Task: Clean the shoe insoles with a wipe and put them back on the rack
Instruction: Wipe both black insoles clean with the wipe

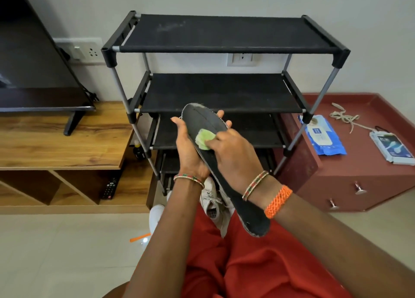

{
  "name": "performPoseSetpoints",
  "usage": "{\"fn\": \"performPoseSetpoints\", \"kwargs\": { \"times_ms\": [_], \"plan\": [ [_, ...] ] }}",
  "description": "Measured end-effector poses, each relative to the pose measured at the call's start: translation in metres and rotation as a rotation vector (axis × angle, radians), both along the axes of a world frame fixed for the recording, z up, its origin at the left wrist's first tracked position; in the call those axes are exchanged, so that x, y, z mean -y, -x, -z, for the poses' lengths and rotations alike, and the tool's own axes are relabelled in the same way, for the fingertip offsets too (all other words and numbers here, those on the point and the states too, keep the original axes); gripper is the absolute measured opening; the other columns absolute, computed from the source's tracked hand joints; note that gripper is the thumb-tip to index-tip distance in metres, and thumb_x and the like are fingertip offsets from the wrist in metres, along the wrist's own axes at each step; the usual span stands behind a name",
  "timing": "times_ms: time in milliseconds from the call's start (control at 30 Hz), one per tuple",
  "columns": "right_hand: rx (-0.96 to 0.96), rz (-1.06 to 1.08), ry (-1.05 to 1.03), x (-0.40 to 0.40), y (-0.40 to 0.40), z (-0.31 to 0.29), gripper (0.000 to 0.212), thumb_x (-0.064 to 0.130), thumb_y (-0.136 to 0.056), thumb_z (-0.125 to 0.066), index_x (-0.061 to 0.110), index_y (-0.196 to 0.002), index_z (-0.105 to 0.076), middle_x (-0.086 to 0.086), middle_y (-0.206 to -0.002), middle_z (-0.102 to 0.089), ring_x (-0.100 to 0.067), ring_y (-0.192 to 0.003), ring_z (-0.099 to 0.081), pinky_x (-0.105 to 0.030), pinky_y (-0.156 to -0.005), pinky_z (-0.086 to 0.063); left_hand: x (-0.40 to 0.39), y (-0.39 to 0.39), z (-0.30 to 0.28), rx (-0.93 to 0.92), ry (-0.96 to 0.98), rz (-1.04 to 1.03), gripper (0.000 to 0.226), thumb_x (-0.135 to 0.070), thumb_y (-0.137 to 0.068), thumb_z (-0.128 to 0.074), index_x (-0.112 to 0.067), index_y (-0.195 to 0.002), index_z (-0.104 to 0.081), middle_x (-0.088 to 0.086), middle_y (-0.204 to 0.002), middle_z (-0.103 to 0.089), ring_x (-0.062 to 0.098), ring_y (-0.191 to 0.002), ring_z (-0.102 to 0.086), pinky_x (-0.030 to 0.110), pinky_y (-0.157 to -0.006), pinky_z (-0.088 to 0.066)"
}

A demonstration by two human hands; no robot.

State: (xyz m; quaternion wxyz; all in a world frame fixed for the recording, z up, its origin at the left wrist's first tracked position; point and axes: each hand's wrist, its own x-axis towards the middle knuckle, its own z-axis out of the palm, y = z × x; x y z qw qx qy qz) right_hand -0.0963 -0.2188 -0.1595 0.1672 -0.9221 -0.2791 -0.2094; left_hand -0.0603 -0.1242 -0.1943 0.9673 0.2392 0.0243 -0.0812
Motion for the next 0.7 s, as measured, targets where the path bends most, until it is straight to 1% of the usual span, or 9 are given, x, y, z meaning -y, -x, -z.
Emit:
{"fn": "performPoseSetpoints", "kwargs": {
  "times_ms": [100,200,300,400,500,533,567,633,700],
  "plan": [
    [0.025,0.058,0.022,-0.002,-0.017,-0.004,0.015,-0.005,-0.074,-0.064,0.006,-0.082,-0.070,-0.010,-0.078,-0.062,-0.030,-0.079,-0.059,-0.038,-0.052,-0.054,0.015,0.013,0.004,0.022,-0.003,0.083,0.093,-0.076,-0.080,-0.040,-0.007,-0.142,-0.039,0.016,-0.143,-0.041,0.031,-0.131,-0.042,0.048,-0.117,-0.018],
    [0.072,0.090,0.004,-0.005,-0.037,-0.010,0.010,0.001,-0.077,-0.067,0.004,-0.086,-0.070,-0.010,-0.082,-0.064,-0.028,-0.081,-0.058,-0.037,-0.054,-0.053,0.030,0.027,0.004,-0.041,0.047,0.082,0.072,-0.065,-0.088,-0.040,-0.014,-0.138,-0.047,0.018,-0.143,-0.043,0.033,-0.135,-0.038,0.049,-0.117,-0.020],
    [0.016,0.051,0.016,-0.005,-0.027,-0.007,0.015,0.000,-0.082,-0.060,0.006,-0.090,-0.071,-0.009,-0.088,-0.065,-0.027,-0.086,-0.057,-0.041,-0.061,-0.054,0.021,0.021,0.005,-0.040,0.035,0.053,0.088,-0.075,-0.083,-0.035,-0.010,-0.141,-0.041,0.020,-0.144,-0.041,0.033,-0.134,-0.039,0.048,-0.117,-0.020],
    [-0.104,0.003,-0.024,0.003,-0.002,0.000,0.022,-0.002,-0.083,-0.054,0.008,-0.092,-0.071,-0.007,-0.086,-0.065,-0.026,-0.088,-0.059,-0.042,-0.070,-0.053,0.007,0.010,0.007,-0.067,-0.017,0.016,0.104,-0.084,-0.077,-0.025,-0.003,-0.138,-0.044,0.020,-0.134,-0.049,0.030,-0.117,-0.053,0.046,-0.112,-0.029],
    [-0.389,-0.008,-0.078,0.018,-0.005,-0.005,0.024,0.000,-0.079,-0.058,0.015,-0.088,-0.074,-0.006,-0.085,-0.070,-0.024,-0.083,-0.063,-0.036,-0.078,-0.052,-0.001,0.014,0.004,-0.098,-0.030,-0.018,0.097,-0.079,-0.081,-0.028,0.001,-0.135,-0.046,0.019,-0.126,-0.055,0.030,-0.098,-0.062,0.042,-0.091,-0.051],
    [-0.552,-0.006,-0.184,0.022,-0.013,-0.008,0.022,-0.002,-0.077,-0.061,0.014,-0.086,-0.074,-0.007,-0.082,-0.070,-0.021,-0.078,-0.063,-0.032,-0.077,-0.052,-0.002,0.016,0.003,-0.113,-0.043,-0.014,0.090,-0.074,-0.084,-0.031,0.002,-0.128,-0.052,0.019,-0.115,-0.061,0.029,-0.093,-0.065,0.041,-0.086,-0.054],
    [-0.763,-0.013,-0.378,0.025,-0.019,-0.014,0.021,-0.005,-0.077,-0.063,0.011,-0.085,-0.073,-0.008,-0.079,-0.069,-0.019,-0.075,-0.062,-0.029,-0.073,-0.053,-0.001,0.019,0.001,-0.113,-0.066,0.014,0.081,-0.069,-0.087,-0.034,0.002,-0.121,-0.056,0.018,-0.106,-0.064,0.028,-0.091,-0.065,0.041,-0.086,-0.054],
    [-1.138,-0.022,-0.860,0.029,-0.029,-0.023,0.018,-0.010,-0.080,-0.061,0.005,-0.088,-0.068,-0.009,-0.083,-0.067,-0.017,-0.076,-0.063,-0.023,-0.069,-0.055,-0.001,0.022,-0.004,-0.094,-0.164,0.061,0.067,-0.057,-0.091,-0.040,0.000,-0.121,-0.056,0.016,-0.103,-0.065,0.028,-0.095,-0.063,0.043,-0.092,-0.048],
    [-1.277,-0.013,-1.131,0.035,-0.036,-0.027,0.015,-0.007,-0.085,-0.057,0.004,-0.092,-0.064,-0.008,-0.086,-0.068,-0.015,-0.079,-0.065,-0.023,-0.072,-0.057,-0.001,0.023,-0.010,-0.069,-0.281,0.071,0.053,-0.043,-0.094,-0.044,-0.001,-0.125,-0.056,0.015,-0.103,-0.066,0.025,-0.091,-0.063,0.038,-0.088,-0.050]
  ]
}}
